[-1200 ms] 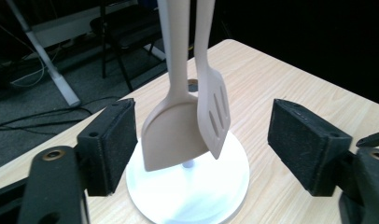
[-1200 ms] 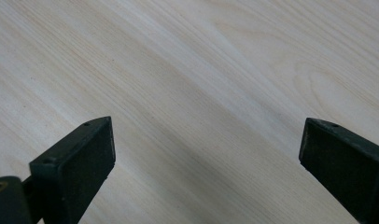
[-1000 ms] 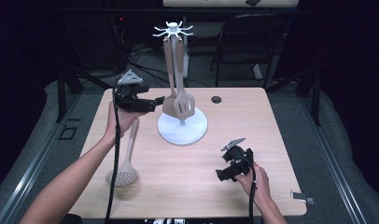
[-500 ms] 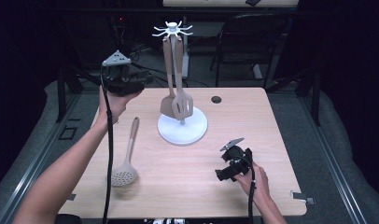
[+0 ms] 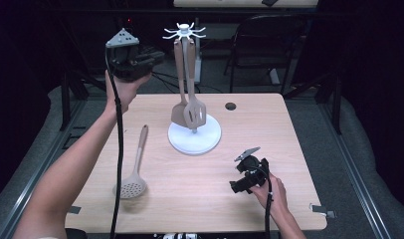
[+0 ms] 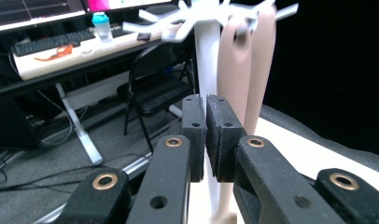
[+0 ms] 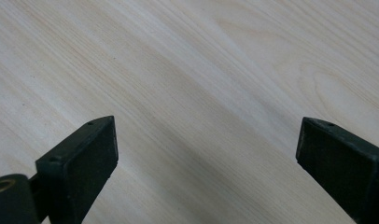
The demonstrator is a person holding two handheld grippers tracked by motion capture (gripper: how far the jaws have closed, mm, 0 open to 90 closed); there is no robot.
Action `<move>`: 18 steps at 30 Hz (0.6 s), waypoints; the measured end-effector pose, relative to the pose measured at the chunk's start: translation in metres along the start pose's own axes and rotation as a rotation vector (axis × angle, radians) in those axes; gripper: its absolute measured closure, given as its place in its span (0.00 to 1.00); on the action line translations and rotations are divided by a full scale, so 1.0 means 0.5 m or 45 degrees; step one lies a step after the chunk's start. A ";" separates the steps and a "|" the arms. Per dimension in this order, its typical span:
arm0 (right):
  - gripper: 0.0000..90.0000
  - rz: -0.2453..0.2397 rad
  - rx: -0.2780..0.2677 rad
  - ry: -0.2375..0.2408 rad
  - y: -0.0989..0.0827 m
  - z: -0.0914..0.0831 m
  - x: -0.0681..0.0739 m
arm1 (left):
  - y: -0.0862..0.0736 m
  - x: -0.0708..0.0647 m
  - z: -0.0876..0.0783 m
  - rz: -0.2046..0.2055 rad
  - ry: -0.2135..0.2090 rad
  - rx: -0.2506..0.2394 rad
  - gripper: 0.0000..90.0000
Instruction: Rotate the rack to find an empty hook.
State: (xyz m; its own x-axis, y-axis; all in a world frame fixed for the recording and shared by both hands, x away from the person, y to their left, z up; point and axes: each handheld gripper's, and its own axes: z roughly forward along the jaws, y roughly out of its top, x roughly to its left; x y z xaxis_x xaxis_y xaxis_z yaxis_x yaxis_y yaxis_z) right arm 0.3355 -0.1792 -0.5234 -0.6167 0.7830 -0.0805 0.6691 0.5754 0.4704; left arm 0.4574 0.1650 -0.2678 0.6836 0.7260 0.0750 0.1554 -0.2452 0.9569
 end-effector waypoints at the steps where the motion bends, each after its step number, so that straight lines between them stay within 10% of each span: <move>1: 0.06 -0.001 0.011 -0.001 0.001 -0.001 0.000 | 0.007 0.001 0.000 0.004 0.006 -0.001 0.96; 18: 0.06 -0.001 0.007 0.004 -0.001 0.000 0.000 | 0.056 0.008 0.026 0.021 0.072 -0.019 0.96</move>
State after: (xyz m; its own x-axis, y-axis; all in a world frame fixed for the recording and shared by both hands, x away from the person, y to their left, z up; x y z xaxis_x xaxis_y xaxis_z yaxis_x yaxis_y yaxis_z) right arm 0.3353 -0.1796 -0.5234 -0.6186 0.7819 -0.0778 0.6709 0.5771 0.4657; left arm 0.4738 0.1527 -0.2442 0.6446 0.7571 0.1062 0.1336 -0.2483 0.9594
